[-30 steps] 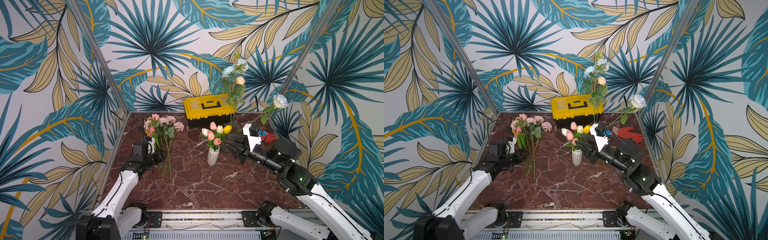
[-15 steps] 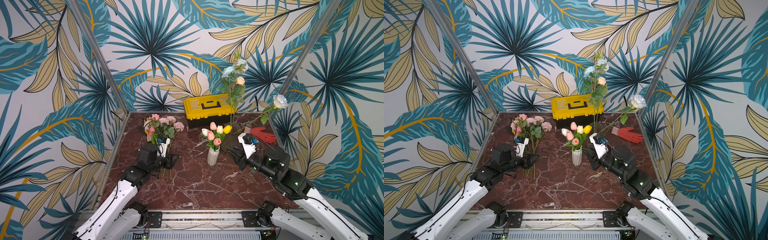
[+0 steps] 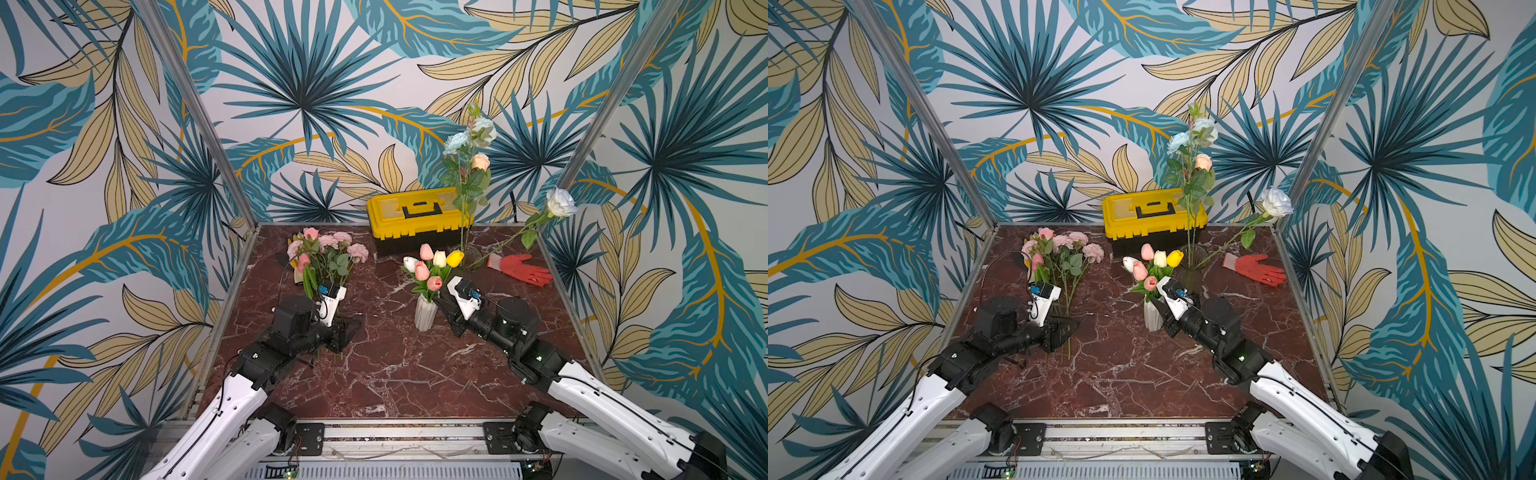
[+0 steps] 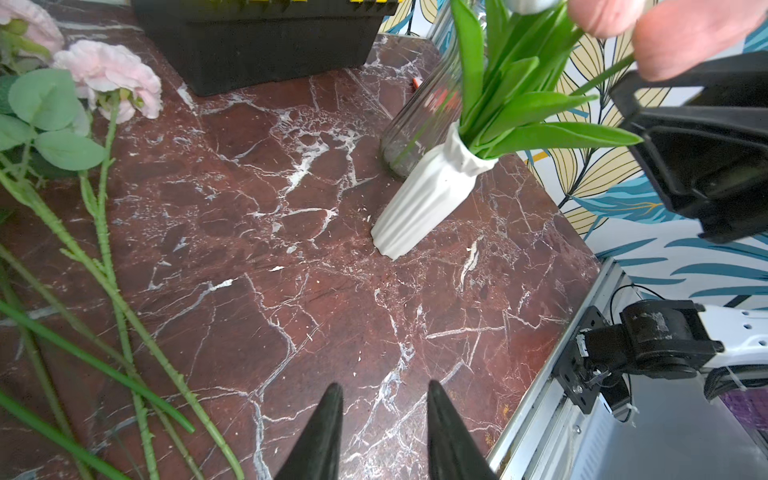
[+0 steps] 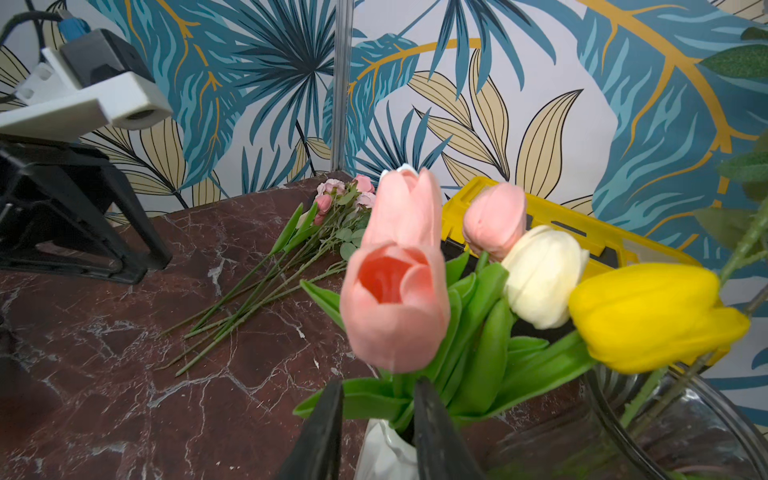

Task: Pick out pink flowers from the vase
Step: Pick up the flower from the vase.

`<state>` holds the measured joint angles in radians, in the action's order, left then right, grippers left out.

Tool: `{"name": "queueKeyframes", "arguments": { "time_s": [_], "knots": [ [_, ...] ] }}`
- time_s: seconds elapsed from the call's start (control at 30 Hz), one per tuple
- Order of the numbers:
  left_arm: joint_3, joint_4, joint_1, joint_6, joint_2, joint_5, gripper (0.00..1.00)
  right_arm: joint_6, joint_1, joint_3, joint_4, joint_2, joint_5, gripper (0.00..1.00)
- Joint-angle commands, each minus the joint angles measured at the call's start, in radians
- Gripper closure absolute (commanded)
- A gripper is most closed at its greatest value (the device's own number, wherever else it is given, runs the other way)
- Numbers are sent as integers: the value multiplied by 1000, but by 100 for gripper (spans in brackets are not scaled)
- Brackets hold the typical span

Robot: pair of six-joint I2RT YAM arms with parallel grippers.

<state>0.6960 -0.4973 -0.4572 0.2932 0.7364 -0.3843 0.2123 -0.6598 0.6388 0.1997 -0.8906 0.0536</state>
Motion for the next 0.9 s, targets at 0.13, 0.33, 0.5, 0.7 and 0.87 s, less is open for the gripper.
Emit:
{"name": "queueKeyframes", "arguments": {
  "time_s": [0.13, 0.33, 0.5, 0.7, 0.87],
  "knots": [
    [-9, -14, -12, -34, -7, 30, 65, 22, 9, -8, 145, -56, 8, 73],
    [-10, -13, -13, -35, -14, 41, 65, 14, 18, -21, 157, -79, 3, 76],
    [-9, -15, -12, -32, -19, 50, 65, -2, 22, -36, 187, -103, 7, 78],
    [-10, -16, -12, -33, -22, 59, 65, -11, 32, -42, 216, -132, 17, 80],
    [-10, -16, -12, -36, -23, 61, 65, -18, 36, -51, 236, -143, 23, 87]
  ]
}}
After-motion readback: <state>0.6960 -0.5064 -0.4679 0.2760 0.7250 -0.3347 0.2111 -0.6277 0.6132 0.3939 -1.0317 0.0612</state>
